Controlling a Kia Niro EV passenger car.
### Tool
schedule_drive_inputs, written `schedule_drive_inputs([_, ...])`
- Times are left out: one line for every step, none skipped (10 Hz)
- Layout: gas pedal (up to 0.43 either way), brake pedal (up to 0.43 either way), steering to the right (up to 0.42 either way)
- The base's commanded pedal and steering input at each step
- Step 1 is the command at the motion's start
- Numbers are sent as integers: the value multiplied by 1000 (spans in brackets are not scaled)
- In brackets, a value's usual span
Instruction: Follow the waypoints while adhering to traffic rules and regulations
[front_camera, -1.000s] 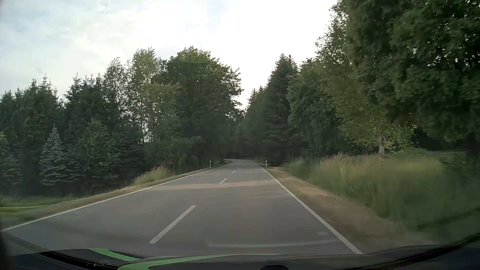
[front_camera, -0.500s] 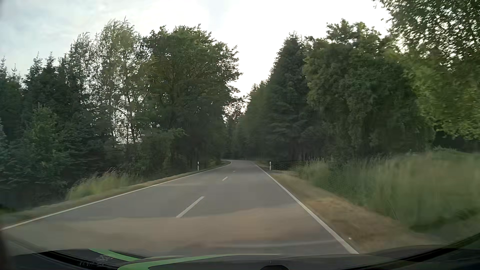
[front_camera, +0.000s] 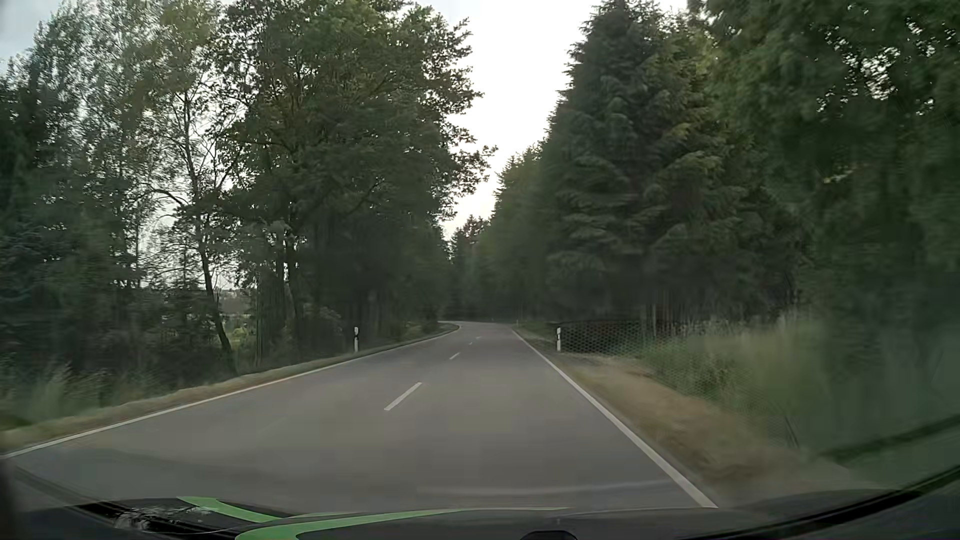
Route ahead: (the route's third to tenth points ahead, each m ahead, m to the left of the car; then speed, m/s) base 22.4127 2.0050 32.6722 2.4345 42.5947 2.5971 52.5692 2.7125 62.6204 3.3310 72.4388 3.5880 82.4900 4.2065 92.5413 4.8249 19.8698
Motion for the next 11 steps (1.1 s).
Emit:
schedule_drive_inputs([110,0,-3])
schedule_drive_inputs([110,0,-3])
schedule_drive_inputs([110,0,-3])
schedule_drive_inputs([110,0,-3])
schedule_drive_inputs([110,0,-2])
schedule_drive_inputs([110,0,-2])
schedule_drive_inputs([110,0,-2])
schedule_drive_inputs([110,0,-2])
schedule_drive_inputs([110,0,-2])
schedule_drive_inputs([110,0,-2])
schedule_drive_inputs([110,0,-2])
